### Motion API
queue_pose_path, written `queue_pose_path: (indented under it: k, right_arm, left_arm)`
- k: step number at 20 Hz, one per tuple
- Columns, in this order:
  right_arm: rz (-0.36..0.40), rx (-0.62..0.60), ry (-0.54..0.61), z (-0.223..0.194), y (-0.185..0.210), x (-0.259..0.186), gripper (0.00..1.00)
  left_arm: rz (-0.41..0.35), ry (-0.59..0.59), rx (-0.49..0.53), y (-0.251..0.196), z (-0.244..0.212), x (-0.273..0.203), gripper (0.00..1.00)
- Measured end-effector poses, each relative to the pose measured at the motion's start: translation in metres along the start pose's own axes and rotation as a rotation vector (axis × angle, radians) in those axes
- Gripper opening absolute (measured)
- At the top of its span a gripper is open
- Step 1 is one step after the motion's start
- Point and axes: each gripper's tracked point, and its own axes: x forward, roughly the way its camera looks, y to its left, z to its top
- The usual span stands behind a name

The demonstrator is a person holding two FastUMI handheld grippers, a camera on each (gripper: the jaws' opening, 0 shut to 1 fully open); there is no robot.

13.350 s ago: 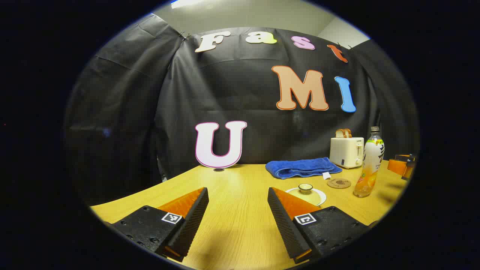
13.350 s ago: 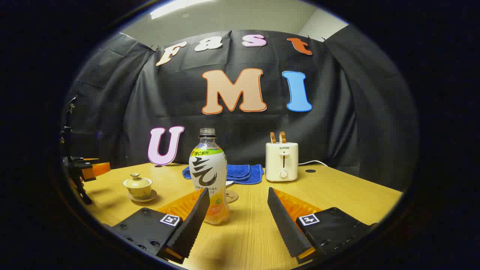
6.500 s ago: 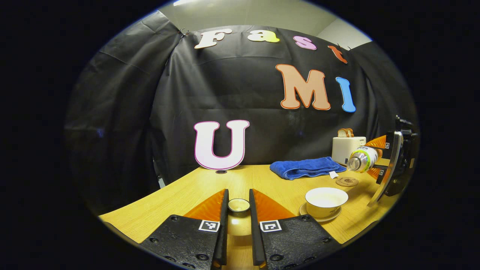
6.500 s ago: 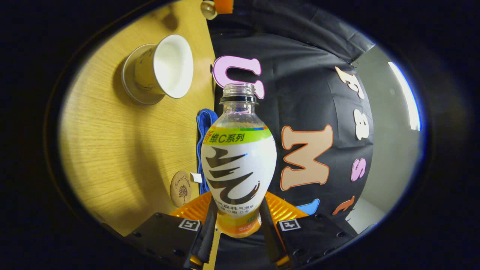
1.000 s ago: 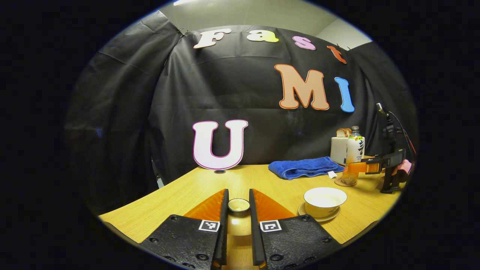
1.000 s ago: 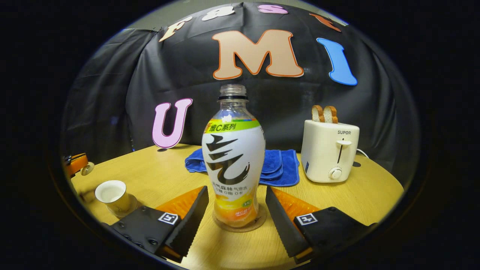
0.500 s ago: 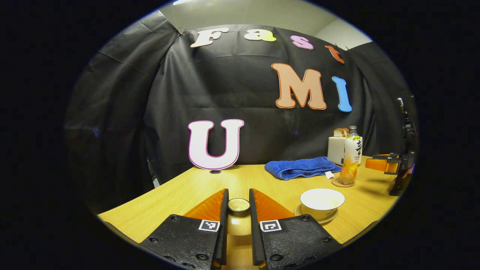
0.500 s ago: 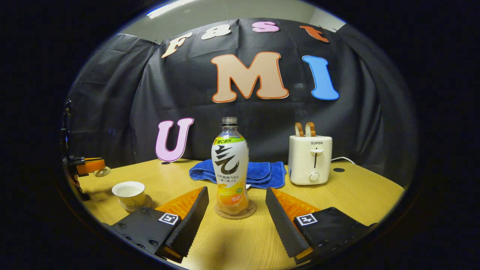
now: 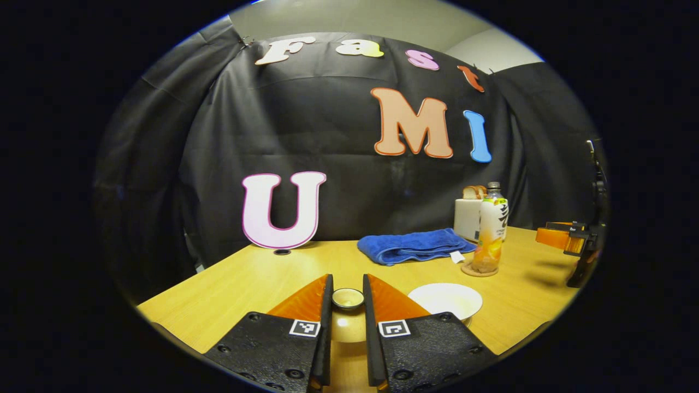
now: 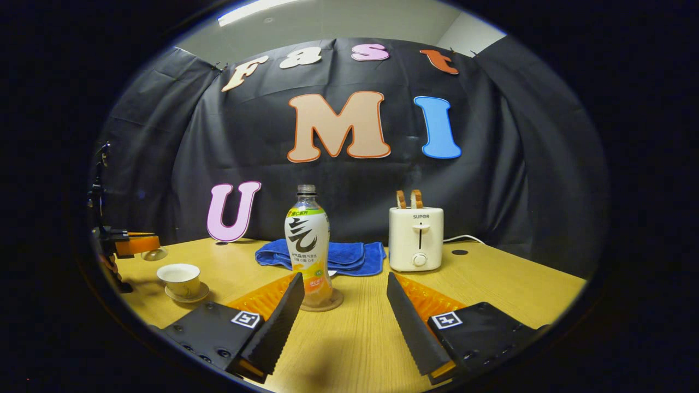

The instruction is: Open the teacup lid with one hand, grasp the water bottle and pour water into the teacup with the other hand; after pouring, place the water bottle on the coaster and then close the teacup lid.

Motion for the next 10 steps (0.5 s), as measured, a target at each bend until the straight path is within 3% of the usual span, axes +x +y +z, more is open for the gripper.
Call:
queue_pose_path:
  k: [1,4,5,7,10]
  right_arm:
    - [-0.005,0.001,-0.001,-0.001,-0.002,-0.003,0.96]
    - [-0.015,0.000,-0.001,0.002,-0.008,-0.011,1.00]
    - [-0.010,0.000,-0.001,0.001,-0.007,-0.013,0.92]
    - [0.002,0.000,-0.001,0.002,-0.007,-0.019,0.97]
    - [0.014,0.000,0.000,0.003,-0.007,-0.027,0.93]
  left_arm:
    - [-0.034,-0.003,0.000,-0.010,0.001,0.004,0.24]
    - [-0.139,-0.002,-0.003,-0.037,0.001,0.013,0.24]
    - [-0.175,-0.002,-0.002,-0.046,0.001,0.014,0.24]
    - [-0.235,-0.007,-0.004,-0.059,0.001,0.015,0.24]
    - [-0.280,-0.002,-0.004,-0.070,0.002,0.015,0.24]
